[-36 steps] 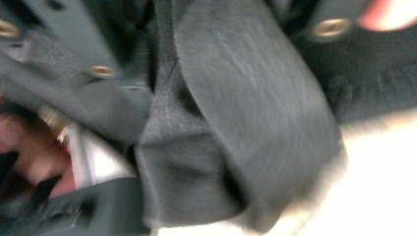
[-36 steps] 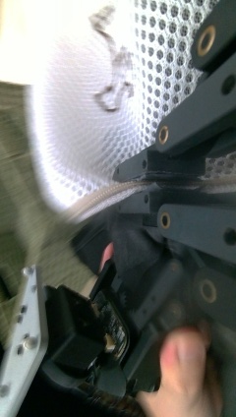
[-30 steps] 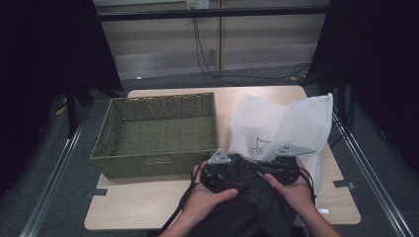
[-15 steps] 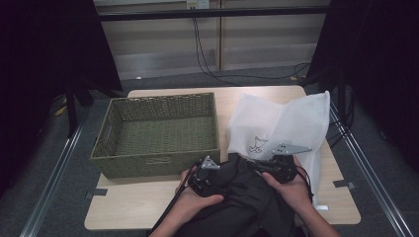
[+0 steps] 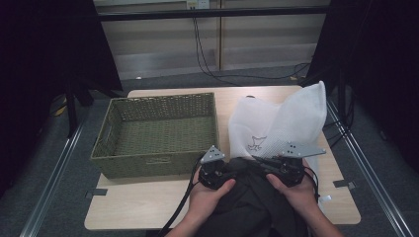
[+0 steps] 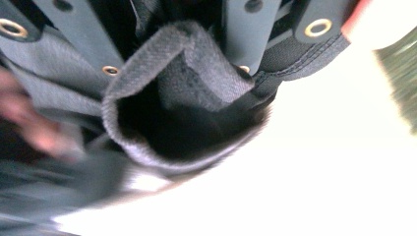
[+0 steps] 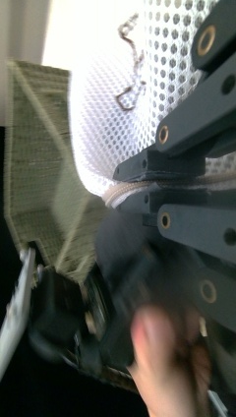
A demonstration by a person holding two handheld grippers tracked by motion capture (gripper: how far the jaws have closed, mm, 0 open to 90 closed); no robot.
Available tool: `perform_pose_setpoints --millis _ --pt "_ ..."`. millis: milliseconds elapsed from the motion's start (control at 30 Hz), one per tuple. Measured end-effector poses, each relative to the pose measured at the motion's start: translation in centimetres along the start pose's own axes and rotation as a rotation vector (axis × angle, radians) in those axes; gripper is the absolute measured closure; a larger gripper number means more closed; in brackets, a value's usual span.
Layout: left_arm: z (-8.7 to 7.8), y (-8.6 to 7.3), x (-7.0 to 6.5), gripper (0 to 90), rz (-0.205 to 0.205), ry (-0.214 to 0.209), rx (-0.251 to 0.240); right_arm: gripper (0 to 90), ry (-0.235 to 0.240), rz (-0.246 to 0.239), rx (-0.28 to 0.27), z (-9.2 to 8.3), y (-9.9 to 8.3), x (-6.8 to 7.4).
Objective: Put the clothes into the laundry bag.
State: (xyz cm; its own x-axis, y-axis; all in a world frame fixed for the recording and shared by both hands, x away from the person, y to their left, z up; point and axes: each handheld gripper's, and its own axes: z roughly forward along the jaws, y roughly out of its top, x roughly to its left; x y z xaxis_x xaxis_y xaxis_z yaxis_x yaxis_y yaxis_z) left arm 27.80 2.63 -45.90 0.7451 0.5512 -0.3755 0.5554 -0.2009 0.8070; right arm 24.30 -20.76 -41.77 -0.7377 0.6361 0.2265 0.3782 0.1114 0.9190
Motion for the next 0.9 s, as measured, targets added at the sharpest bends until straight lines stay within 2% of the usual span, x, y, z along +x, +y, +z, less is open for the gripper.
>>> perform_pose_setpoints --millis 33,67,100,167,200,233,267,300,333,367,400,433,467,533,567,600,633,667,733,767,800,833,867,900 --pt "0.0 0.0 0.0 73.6 0.0 0.0 0.0 86.0 -0.009 0.007 0.027 0.1 -0.5 -0.2" --pt "1.5 -1.5 0.9 73.0 -0.003 0.095 0.065 86.1 -0.015 0.011 0.062 0.3 -1.1 -0.4" --pt "2.2 -2.5 1.2 71.4 -0.015 0.111 0.085 86.2 -0.025 0.011 0.106 0.7 -1.9 -0.6" --pt "2.4 -3.0 1.6 65.5 -0.028 0.102 0.087 86.4 -0.046 0.005 0.165 1.4 -3.1 -1.1" --pt "2.2 -2.7 1.5 61.6 -0.009 0.086 0.094 86.4 -0.054 0.01 0.179 1.6 -3.4 -1.3" --pt "2.2 -2.7 1.5 54.5 -0.009 0.086 0.094 86.5 -0.058 0.006 0.18 1.7 -3.5 -1.5" --pt "1.5 -1.9 1.3 46.0 0.056 0.038 0.133 86.5 -0.06 0.014 0.173 1.7 -3.4 -1.6" --pt "0.8 -1.6 1.2 38.0 0.082 0.03 0.136 86.5 -0.059 0.012 0.168 1.6 -3.3 -1.7" --pt "0.1 -1.4 1.1 33.7 0.11 0.009 0.129 86.4 -0.064 0.02 0.161 1.5 -3.2 -1.7" --pt "0.1 -1.4 1.1 30.9 0.11 0.009 0.129 86.4 -0.064 0.02 0.161 1.5 -3.2 -1.7" --pt "-1.4 -1.1 1.1 26.3 0.152 -0.041 0.066 86.4 -0.063 0.023 0.152 1.4 -3.2 -1.9" --pt "-1.4 -1.1 1.1 25.3 0.152 -0.041 0.066 86.4 -0.063 0.023 0.152 1.4 -3.2 -1.9" --pt "-2.1 -1.0 1.3 25.3 0.157 -0.059 0.048 86.4 -0.065 0.027 0.153 1.3 -3.2 -2.1" --pt "-1.9 -1.1 1.5 20.4 0.133 -0.067 0.073 86.5 -0.068 0.041 0.143 1.3 -3.2 -2.4" --pt "-1.6 -1.3 1.6 18.3 0.13 -0.073 0.104 86.5 -0.068 0.052 0.14 1.4 -3.2 -2.4" --pt "-0.6 -1.8 1.4 15.7 0.125 -0.1 0.166 86.5 -0.069 0.051 0.14 1.5 -3.2 -2.5" --pt "0.0 -2.2 1.1 11.4 0.135 -0.1 0.198 86.5 -0.071 0.052 0.14 1.7 -3.2 -2.4" --pt "1.3 -3.0 0.1 9.9 0.2 -0.068 0.244 86.5 -0.072 0.049 0.142 2.0 -3.3 -2.3" --pt "2.0 -3.4 -0.8 12.3 0.258 -0.027 0.253 86.6 -0.068 0.048 0.142 2.3 -3.2 -2.1" --pt "2.0 -3.4 -0.8 20.3 0.258 -0.027 0.253 86.6 -0.068 0.048 0.142 2.3 -3.2 -2.1" --pt "2.0 -3.5 -1.1 20.3 0.285 0.001 0.233 86.5 -0.064 0.046 0.139 2.4 -3.2 -2.1" --pt "1.8 -3.4 -1.4 37.2 0.3 0.014 0.223 86.6 -0.046 0.053 0.126 2.4 -3.1 -2.0" --pt "1.4 -3.4 -1.7 59.3 0.334 0.037 0.174 86.6 -0.024 0.06 0.104 2.4 -2.8 -1.9" --pt "1.2 -3.3 -1.9 64.9 0.328 0.036 0.158 86.5 -0.016 0.061 0.095 2.3 -2.6 -1.9"
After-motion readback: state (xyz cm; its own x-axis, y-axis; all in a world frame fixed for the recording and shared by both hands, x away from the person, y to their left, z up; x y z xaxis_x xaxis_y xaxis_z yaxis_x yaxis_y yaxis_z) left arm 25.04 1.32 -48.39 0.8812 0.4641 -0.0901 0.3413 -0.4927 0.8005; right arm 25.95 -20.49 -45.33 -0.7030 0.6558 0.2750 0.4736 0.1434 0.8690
